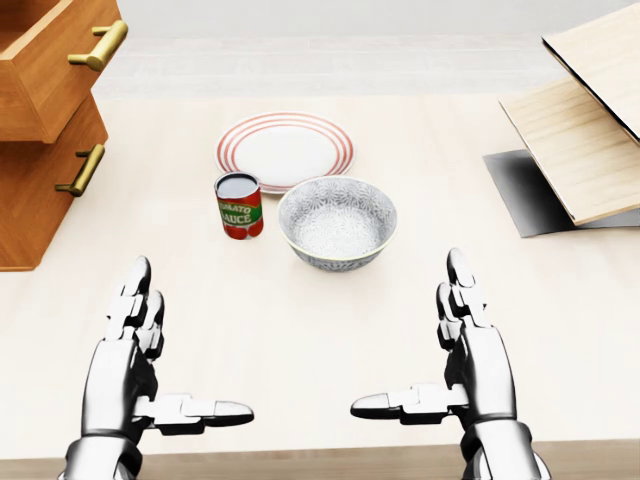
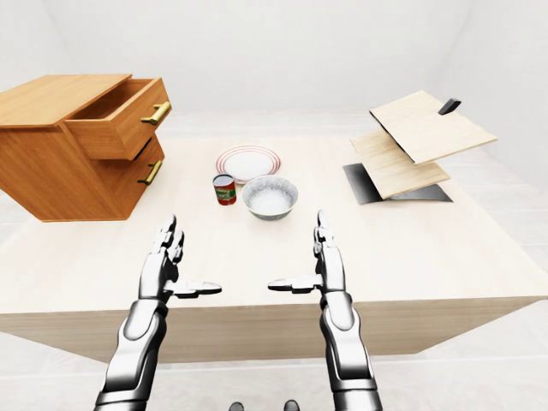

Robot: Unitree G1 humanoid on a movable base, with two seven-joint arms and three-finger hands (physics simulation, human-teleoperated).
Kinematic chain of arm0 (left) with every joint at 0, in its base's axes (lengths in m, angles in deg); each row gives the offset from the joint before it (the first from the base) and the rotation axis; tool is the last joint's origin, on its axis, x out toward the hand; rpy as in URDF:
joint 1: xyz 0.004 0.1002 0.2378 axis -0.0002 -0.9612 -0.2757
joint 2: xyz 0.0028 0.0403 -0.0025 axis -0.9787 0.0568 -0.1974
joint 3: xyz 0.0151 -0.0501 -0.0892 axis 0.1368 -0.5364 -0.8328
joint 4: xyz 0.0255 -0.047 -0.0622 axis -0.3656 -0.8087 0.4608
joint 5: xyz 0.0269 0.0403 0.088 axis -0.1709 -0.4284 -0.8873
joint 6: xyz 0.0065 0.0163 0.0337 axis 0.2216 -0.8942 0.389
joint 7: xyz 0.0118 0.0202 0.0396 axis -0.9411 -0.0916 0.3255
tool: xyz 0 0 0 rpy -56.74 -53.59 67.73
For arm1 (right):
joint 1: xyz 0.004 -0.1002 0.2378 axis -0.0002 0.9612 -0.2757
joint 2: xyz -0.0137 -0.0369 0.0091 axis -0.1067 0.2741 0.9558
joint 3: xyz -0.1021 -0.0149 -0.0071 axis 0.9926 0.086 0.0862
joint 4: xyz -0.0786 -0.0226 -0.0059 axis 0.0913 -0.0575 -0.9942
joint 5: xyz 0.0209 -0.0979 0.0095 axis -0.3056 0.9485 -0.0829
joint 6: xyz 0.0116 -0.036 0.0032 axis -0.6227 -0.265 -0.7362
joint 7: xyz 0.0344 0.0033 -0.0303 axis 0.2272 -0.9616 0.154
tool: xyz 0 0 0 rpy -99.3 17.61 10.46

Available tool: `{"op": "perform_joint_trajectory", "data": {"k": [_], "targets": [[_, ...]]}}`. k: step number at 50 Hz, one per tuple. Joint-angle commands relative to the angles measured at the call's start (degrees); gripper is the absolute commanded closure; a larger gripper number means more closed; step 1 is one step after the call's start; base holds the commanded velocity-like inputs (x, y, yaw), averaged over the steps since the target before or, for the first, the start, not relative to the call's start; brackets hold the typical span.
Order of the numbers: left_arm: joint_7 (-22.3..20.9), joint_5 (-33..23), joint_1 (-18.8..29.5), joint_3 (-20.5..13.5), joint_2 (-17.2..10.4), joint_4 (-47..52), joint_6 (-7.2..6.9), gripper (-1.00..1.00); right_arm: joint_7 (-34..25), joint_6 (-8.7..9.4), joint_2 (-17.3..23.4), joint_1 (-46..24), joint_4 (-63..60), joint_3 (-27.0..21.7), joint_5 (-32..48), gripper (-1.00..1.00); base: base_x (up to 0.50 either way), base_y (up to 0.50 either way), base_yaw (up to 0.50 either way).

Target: Close the top drawer of the cabinet.

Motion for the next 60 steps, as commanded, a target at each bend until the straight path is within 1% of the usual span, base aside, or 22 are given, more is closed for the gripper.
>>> {"op": "perform_joint_trajectory", "data": {"k": [1,3,4,5,6,7,8,10,11,13,14,15,17,20,24,25,26,28,36,44,57,60], "targets": [[-2.58,-0.65,0.60,-2.50,1.40,0.08,-0.82,-1.00,-0.04,1.25,0.94,1.22,-2.82,-0.53,0.29,-1.00,0.00,0.00,0.00],[-1.57,0.54,0.17,-1.36,0.46,0.63,-1.27,-1.00,0.33,0.95,0.66,1.53,-3.99,-1.02,0.56,-1.00,0.00,0.00,0.00],[-1.82,2.54,-0.93,-0.71,0.85,2.82,-3.02,-1.00,0.16,2.29,0.67,1.71,-4.98,-0.89,0.74,-1.00,0.00,0.00,0.00],[-1.46,0.66,-1.45,0.88,-0.04,2.22,-1.17,-1.00,0.01,2.11,0.51,1.82,-4.79,-0.89,0.74,-1.00,0.00,0.00,0.00],[-0.97,0.55,-1.54,1.33,-0.38,2.46,-0.79,-1.00,-0.02,2.26,0.46,1.83,-4.95,-0.96,0.82,-1.00,0.00,0.00,0.00],[-0.72,1.61,-1.65,1.34,-0.40,3.95,-2.12,-1.00,0.01,2.70,0.38,1.89,-5.75,-1.06,0.80,-1.00,0.00,0.00,0.00],[-0.51,2.10,-1.58,1.37,-0.72,4.25,-2.68,-1.00,-0.08,3.14,0.37,1.91,-6.37,-1.08,0.82,-1.00,0.00,0.00,0.00],[0.57,1.63,-1.47,1.61,-1.40,5.03,-3.08,-1.00,-0.24,4.43,0.33,2.65,-7.96,-0.73,1.28,-1.00,0.00,0.00,0.00],[1.19,2.00,-1.19,1.12,-1.69,6.64,-4.23,-1.00,-0.63,5.54,0.44,3.81,-10.53,-0.41,1.47,-1.00,0.00,0.00,0.00],[2.02,1.90,-1.12,1.15,-2.06,8.13,-5.64,-1.00,-0.95,5.54,0.50,4.43,-13.25,-0.59,1.41,-1.00,0.00,0.00,0.00],[2.19,2.10,-1.18,1.16,-2.13,8.53,-5.80,-1.00,-1.16,5.54,0.52,4.51,-13.84,-0.76,1.31,-1.00,0.00,0.00,0.00],[3.66,1.96,-1.10,0.70,-1.90,9.15,-5.80,-1.00,-1.58,5.54,0.78,4.50,-13.87,-1.05,1.28,-1.00,0.00,0.00,0.00],[3.82,3.89,-1.22,0.44,-1.44,9.97,-5.80,-1.00,-1.77,5.54,0.86,4.60,-13.72,-1.47,1.56,-1.00,0.00,0.00,0.00],[4.32,3.08,-1.90,1.79,-1.85,14.16,-5.80,-1.00,-2.01,5.54,1.20,4.55,-19.30,-2.06,1.67,-1.00,0.00,0.00,0.00],[4.54,3.46,-0.80,1.44,-2.47,19.70,-5.80,-1.00,-2.30,5.54,1.67,3.99,-25.49,-3.16,2.28,-1.00,0.00,0.00,0.00],[5.88,1.10,-0.65,1.60,-3.10,21.17,-5.80,-1.00,-2.50,5.54,1.70,3.69,-27.19,-3.59,2.03,-1.00,0.00,0.00,0.00],[5.82,1.03,-0.65,1.61,-3.05,21.24,-5.80,-1.00,-2.61,5.54,1.59,3.66,-27.26,-3.67,2.14,-1.00,0.00,0.00,0.00],[5.66,3.67,-0.42,0.23,-2.33,23.64,-5.80,-1.00,-2.99,5.54,1.92,3.55,-28.02,-4.03,2.72,-1.00,0.00,0.00,0.00],[6.70,4.61,1.11,-0.81,-3.13,32.29,-5.80,-1.00,-4.26,5.54,2.56,1.42,-38.05,-5.30,3.72,-1.00,0.00,0.00,0.00],[7.08,4.74,2.62,-1.63,-3.71,35.17,-5.80,-1.00,-5.04,5.54,2.91,-1.60,-44.21,-6.64,3.93,-1.00,0.00,0.00,0.00],[7.91,7.84,5.73,-3.29,-4.10,42.16,-5.80,-1.00,-5.49,5.54,3.08,-4.11,-45.06,-8.11,3.00,-1.00,0.00,0.00,0.00],[8.07,8.39,6.43,-3.58,-4.50,43.91,-5.80,-1.00,-5.53,5.54,4.11,-5.27,-46.58,-8.18,3.45,-1.00,0.00,0.00,0.00]]}}
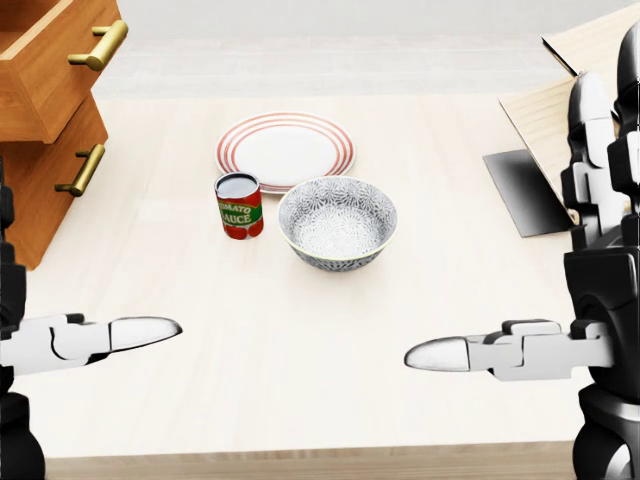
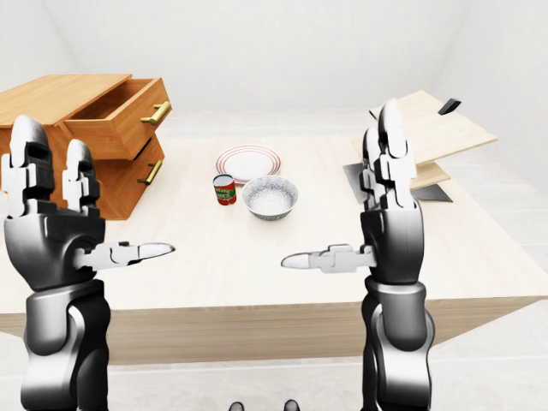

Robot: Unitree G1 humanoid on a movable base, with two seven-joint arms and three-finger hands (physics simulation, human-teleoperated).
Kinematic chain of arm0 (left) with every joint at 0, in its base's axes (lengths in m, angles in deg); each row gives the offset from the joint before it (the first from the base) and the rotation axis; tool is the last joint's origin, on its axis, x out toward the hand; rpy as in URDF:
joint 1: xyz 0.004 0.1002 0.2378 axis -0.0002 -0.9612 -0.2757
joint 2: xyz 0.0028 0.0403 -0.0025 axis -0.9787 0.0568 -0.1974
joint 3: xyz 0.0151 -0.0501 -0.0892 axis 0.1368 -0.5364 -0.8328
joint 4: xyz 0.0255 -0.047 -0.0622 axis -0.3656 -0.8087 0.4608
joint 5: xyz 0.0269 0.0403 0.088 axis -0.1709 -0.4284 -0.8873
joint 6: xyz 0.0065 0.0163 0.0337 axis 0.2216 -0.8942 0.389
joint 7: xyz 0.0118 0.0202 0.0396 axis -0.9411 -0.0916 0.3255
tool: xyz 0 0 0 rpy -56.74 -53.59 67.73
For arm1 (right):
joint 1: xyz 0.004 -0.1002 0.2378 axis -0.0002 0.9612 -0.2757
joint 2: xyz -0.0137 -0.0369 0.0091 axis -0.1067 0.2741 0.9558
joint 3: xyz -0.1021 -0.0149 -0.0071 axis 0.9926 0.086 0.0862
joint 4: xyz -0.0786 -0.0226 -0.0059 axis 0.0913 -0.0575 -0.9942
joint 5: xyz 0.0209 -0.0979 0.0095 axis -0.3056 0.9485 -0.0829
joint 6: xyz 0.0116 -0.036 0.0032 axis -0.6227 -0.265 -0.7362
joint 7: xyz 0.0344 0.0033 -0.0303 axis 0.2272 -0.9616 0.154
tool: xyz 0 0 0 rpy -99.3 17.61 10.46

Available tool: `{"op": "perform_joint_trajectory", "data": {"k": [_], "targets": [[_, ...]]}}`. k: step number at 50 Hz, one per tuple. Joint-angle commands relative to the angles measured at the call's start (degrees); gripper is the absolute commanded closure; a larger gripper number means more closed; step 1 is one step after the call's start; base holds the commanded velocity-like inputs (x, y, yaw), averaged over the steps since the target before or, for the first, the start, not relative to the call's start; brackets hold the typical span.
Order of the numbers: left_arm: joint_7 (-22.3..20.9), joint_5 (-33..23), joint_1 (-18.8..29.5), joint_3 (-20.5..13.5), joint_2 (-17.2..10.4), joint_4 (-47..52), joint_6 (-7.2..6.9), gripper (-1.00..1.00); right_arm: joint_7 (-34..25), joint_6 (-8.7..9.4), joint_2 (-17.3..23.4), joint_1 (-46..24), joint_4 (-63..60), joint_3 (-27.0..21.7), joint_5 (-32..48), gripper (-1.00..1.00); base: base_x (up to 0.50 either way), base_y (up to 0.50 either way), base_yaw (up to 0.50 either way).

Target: Close the top drawer of the cabinet.

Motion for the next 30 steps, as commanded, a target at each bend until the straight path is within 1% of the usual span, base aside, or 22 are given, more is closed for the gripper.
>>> {"op": "perform_joint_trajectory", "data": {"k": [1,7,11,14,17,20,24,30], "targets": [[0.80,2.06,2.48,-1.17,-0.79,5.82,0.00,-1.00,-0.61,0.00,1.18,-2.83,-3.89,-1.04,-0.03,-1.00,0.00,0.00,0.00],[1.01,1.95,2.65,-0.79,-1.08,6.35,0.00,-1.00,-0.86,0.00,1.44,-3.53,-4.34,-1.43,-0.06,-1.00,0.00,0.00,0.00],[1.15,2.04,3.38,-1.11,-1.28,6.87,0.00,-1.00,-0.79,0.00,1.33,-3.98,-4.95,-1.79,-0.31,-1.00,0.00,0.00,0.00],[1.18,2.13,3.26,-1.19,-1.25,7.05,0.00,-1.00,-0.75,0.00,2.10,-3.88,-5.29,-0.92,0.74,-1.00,0.00,0.00,0.00],[1.27,2.00,3.38,-0.99,-1.22,6.79,0.00,-1.00,-1.00,0.00,1.72,-4.02,-5.00,-1.27,0.48,-1.00,0.00,0.05,0.00],[1.37,1.85,3.34,-1.17,-1.26,6.47,0.00,-1.00,-1.04,0.00,1.68,-3.96,-4.81,-1.12,0.79,-1.00,0.00,0.33,0.00],[1.47,2.03,3.50,-1.32,-1.39,7.02,0.00,-1.00,-1.14,0.00,1.23,-3.54,-4.73,-1.04,0.80,-1.00,0.02,0.50,0.00],[1.25,1.82,3.64,-1.17,-1.62,7.08,0.00,-1.00,-1.39,0.00,1.65,-4.14,-5.35,-1.15,0.96,-1.00,0.02,0.50,0.00]]}}
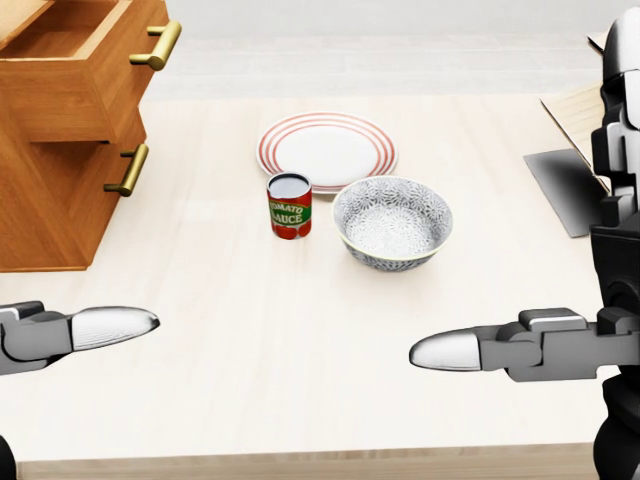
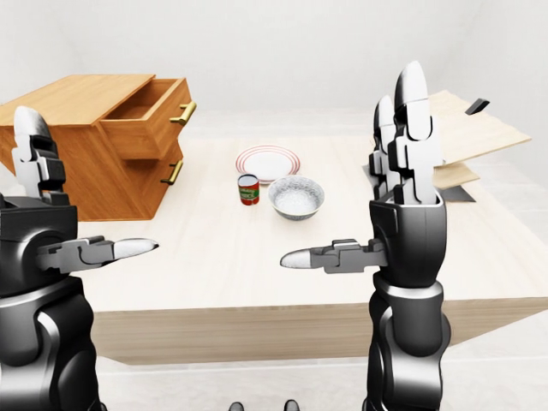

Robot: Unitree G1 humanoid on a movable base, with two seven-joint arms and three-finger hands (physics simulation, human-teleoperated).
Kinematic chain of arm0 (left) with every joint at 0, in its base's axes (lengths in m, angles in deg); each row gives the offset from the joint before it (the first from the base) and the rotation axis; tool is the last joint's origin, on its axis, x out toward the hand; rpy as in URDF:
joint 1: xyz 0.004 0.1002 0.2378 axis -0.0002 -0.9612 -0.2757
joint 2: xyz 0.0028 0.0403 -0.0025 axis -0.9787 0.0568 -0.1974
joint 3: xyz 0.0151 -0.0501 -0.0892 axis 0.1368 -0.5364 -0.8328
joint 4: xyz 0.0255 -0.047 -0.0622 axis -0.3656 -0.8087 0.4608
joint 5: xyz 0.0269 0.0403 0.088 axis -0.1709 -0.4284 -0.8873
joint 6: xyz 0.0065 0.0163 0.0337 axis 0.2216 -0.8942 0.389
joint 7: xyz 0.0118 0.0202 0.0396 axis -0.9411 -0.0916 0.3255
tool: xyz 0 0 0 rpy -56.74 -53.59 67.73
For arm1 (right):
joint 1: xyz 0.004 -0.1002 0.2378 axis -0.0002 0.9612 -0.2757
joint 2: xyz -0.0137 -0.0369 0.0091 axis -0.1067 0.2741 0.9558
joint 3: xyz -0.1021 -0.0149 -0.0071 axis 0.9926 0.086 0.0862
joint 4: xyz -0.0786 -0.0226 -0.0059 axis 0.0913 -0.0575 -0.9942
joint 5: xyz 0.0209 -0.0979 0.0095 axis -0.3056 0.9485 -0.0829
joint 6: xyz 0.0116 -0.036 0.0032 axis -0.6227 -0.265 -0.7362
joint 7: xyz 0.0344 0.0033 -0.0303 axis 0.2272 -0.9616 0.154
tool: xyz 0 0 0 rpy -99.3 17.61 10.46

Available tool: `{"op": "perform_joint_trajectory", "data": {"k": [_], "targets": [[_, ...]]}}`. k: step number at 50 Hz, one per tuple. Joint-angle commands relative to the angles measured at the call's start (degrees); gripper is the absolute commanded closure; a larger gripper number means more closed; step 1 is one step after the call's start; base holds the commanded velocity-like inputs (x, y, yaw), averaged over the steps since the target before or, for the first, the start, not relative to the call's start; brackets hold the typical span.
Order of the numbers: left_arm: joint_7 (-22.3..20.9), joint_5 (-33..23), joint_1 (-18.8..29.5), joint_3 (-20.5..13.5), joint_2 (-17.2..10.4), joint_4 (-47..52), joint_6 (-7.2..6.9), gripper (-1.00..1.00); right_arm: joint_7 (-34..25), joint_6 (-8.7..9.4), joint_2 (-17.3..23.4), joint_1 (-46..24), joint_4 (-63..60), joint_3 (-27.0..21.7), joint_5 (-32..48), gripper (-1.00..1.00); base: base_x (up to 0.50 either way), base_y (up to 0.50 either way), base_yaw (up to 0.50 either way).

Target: Close the top drawer of the cabinet.

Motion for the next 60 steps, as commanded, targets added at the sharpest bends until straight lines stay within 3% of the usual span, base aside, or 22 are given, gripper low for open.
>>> {"op": "perform_joint_trajectory", "data": {"k": [1,60], "targets": [[0.04,-0.03,0.41,-0.01,-0.32,0.91,0.00,-1.00,-0.43,0.00,0.24,-0.88,-1.17,-0.27,0.20,-1.00,0.02,0.50,0.00],[-1.04,-1.56,-2.04,0.58,0.50,0.40,0.00,-1.00,-0.78,0.00,-0.87,-1.05,-1.67,0.15,-0.96,-1.00,0.03,0.47,0.00]]}}
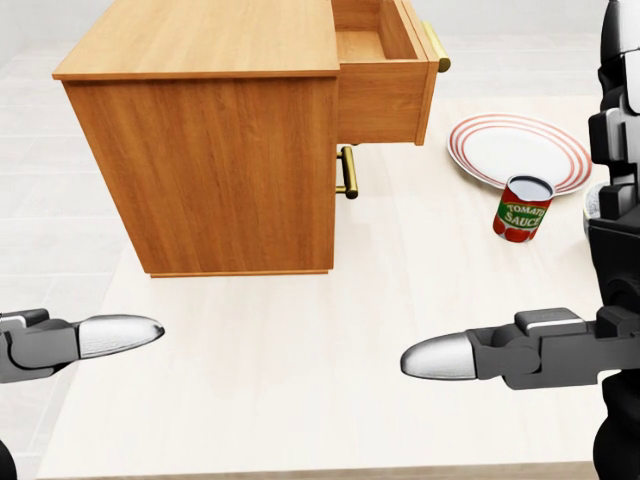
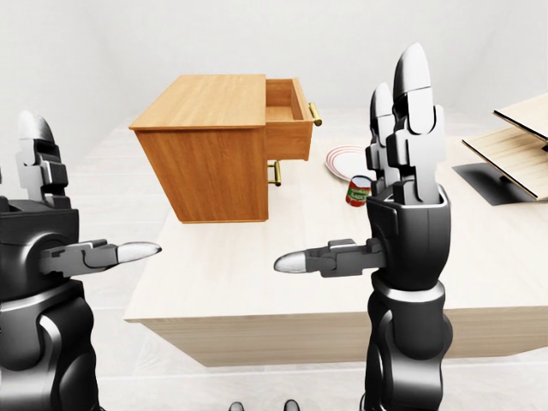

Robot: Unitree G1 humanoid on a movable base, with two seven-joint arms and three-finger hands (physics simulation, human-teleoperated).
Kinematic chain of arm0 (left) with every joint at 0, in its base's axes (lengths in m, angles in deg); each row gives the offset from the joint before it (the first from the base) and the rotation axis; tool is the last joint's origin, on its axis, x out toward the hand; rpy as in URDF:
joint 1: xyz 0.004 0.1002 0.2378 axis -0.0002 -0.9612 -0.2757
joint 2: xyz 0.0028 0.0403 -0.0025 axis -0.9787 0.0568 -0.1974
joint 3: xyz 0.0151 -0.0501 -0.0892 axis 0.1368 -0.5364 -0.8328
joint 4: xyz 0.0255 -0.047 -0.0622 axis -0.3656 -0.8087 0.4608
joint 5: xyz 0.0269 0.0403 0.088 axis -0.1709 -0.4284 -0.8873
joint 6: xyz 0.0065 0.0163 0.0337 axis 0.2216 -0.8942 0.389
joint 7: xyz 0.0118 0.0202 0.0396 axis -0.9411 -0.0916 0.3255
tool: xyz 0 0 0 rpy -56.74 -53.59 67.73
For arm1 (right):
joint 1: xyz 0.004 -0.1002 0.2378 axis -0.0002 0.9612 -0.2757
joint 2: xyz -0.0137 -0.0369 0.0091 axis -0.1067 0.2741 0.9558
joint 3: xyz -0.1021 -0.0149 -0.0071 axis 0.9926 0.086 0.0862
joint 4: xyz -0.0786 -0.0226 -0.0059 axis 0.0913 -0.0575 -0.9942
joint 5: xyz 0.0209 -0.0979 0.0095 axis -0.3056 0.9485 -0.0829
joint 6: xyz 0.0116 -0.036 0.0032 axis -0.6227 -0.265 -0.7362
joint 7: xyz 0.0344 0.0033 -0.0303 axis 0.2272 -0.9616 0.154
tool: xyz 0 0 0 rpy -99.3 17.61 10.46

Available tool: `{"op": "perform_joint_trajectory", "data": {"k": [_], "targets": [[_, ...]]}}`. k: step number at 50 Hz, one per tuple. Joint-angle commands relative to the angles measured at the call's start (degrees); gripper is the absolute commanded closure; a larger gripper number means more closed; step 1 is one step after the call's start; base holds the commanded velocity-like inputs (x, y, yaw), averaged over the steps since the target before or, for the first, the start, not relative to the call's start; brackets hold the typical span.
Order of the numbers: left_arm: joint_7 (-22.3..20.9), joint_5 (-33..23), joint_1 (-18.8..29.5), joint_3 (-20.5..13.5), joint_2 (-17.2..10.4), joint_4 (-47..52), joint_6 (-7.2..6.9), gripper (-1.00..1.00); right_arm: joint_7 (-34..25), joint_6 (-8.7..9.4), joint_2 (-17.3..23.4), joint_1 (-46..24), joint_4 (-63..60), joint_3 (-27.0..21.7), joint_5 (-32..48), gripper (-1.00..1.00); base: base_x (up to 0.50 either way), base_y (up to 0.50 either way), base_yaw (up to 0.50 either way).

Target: Close the top drawer of the cabinet.

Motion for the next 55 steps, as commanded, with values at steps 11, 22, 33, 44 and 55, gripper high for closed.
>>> {"op": "perform_joint_trajectory", "data": {"k": [11,22,33,44,55], "targets": [[-0.29,-0.15,-0.99,0.57,0.43,-0.28,0.00,-1.00,1.04,0.00,-0.02,1.01,-0.37,-0.92,-1.60,-1.00,0.03,-0.01,0.00],[-0.43,0.13,-1.06,0.25,0.42,-0.30,0.00,-1.00,0.86,0.00,0.07,1.45,0.16,-0.31,-1.20,-1.00,0.42,-0.08,0.00],[-0.53,0.40,-1.01,-0.28,0.25,-0.50,0.00,-1.00,0.71,0.00,-0.02,1.35,0.17,0.08,-0.74,-1.00,0.43,-0.08,0.00],[-0.39,0.40,-1.00,0.02,0.36,-0.45,0.00,-1.00,0.67,0.00,-0.11,1.22,0.33,-0.06,-0.62,-1.00,0.40,-0.02,0.00],[-0.22,-0.42,-1.05,0.19,0.09,-1.03,0.00,-1.00,1.19,0.00,-0.33,1.06,0.59,-0.18,-0.57,-1.00,0.00,0.00,0.00]]}}
